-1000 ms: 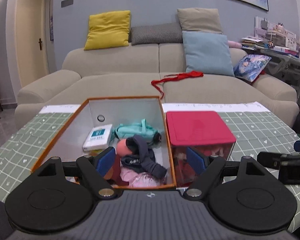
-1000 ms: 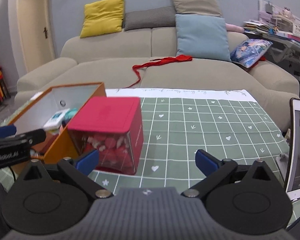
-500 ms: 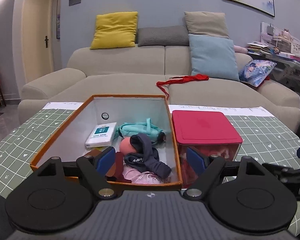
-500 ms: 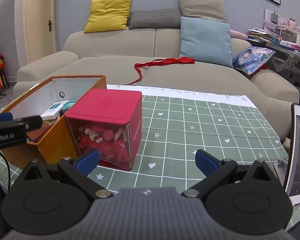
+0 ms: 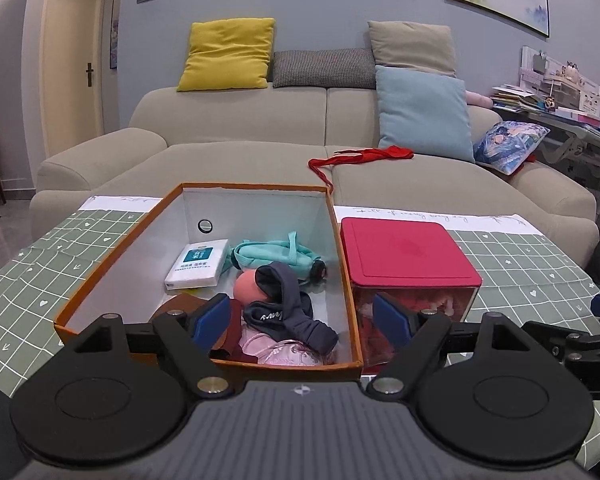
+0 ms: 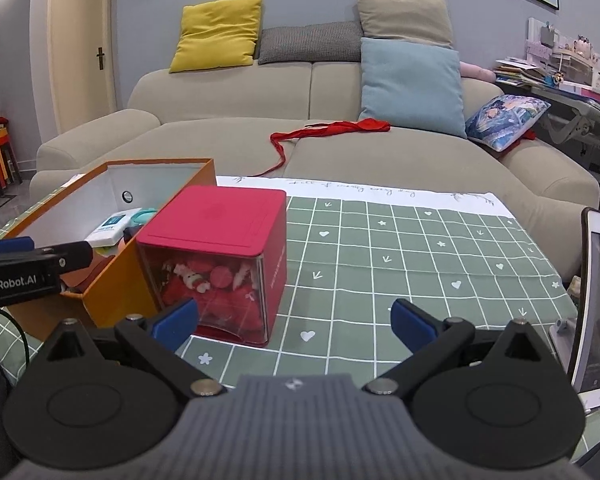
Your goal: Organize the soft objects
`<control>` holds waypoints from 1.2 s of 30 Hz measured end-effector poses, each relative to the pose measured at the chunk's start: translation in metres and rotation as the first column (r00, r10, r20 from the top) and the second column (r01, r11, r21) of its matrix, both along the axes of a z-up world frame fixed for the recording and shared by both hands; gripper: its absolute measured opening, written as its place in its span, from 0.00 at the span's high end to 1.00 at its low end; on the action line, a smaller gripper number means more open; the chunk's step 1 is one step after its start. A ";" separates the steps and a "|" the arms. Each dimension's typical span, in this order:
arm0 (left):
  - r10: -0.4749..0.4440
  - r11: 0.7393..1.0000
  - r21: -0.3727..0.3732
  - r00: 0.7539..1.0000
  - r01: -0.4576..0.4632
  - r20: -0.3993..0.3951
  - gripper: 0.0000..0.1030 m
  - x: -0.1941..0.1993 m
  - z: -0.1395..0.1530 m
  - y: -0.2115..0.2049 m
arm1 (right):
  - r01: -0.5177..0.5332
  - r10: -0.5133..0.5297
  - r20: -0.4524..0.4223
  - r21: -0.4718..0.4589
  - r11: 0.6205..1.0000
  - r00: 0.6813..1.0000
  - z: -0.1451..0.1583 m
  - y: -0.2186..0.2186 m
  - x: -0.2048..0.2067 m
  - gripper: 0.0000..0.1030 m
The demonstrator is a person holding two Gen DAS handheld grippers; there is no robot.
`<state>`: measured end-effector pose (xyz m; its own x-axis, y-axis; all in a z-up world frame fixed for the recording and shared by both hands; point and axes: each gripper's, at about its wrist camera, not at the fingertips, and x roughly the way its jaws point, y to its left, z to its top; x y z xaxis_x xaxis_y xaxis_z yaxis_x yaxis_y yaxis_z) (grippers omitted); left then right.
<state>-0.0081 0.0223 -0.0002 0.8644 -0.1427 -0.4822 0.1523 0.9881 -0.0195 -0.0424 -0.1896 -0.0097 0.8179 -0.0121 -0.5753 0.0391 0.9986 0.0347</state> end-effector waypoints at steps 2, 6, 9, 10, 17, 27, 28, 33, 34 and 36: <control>-0.001 1.000 0.002 1.000 0.001 0.000 0.08 0.000 0.000 0.000 | 0.003 -0.003 -0.001 0.001 1.000 1.000 0.000 0.000 0.000 0.03; -0.003 1.000 0.014 1.000 0.003 0.000 0.08 -0.001 -0.001 -0.002 | 0.005 -0.006 -0.017 -0.013 1.000 1.000 -0.002 0.001 0.002 0.03; -0.008 1.000 0.026 1.000 0.008 0.000 0.08 -0.001 -0.002 -0.003 | 0.006 -0.006 -0.033 -0.001 1.000 0.999 -0.004 0.000 0.003 0.03; -0.009 1.000 0.028 1.000 0.009 0.002 0.08 -0.001 -0.002 -0.004 | 0.010 -0.010 -0.035 -0.002 1.000 0.999 -0.004 0.000 0.003 0.03; -0.018 0.999 0.035 1.000 0.018 0.013 0.08 -0.002 -0.001 -0.005 | 0.012 -0.011 -0.047 0.011 1.000 0.999 -0.006 -0.002 0.004 0.03; -0.032 0.998 0.049 0.999 0.032 0.011 0.08 -0.003 -0.002 -0.007 | 0.005 -0.004 -0.055 0.023 1.000 0.998 -0.007 -0.003 0.003 0.03; -0.035 0.998 0.048 0.999 0.034 0.009 0.08 -0.003 -0.002 -0.007 | 0.003 -0.002 -0.055 0.023 1.000 0.998 -0.007 -0.003 0.003 0.03; -0.024 0.999 0.048 1.000 0.023 0.018 0.08 -0.003 -0.001 -0.006 | -0.005 0.006 -0.073 0.025 1.000 0.997 -0.009 -0.002 0.004 0.03; -0.026 0.999 0.047 1.000 0.025 0.016 0.08 -0.003 -0.001 -0.005 | -0.004 0.006 -0.071 0.025 1.000 0.997 -0.009 -0.002 0.004 0.03; -0.035 0.998 0.051 0.999 0.034 0.013 0.08 -0.003 -0.002 -0.006 | -0.008 0.010 -0.070 0.025 1.000 0.997 -0.008 -0.002 0.003 0.03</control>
<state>-0.0114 0.0166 -0.0018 0.8660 -0.1483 -0.4775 0.1864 0.9819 0.0333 -0.0391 -0.1920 -0.0182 0.7753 0.0103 -0.6315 0.0334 0.9978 0.0573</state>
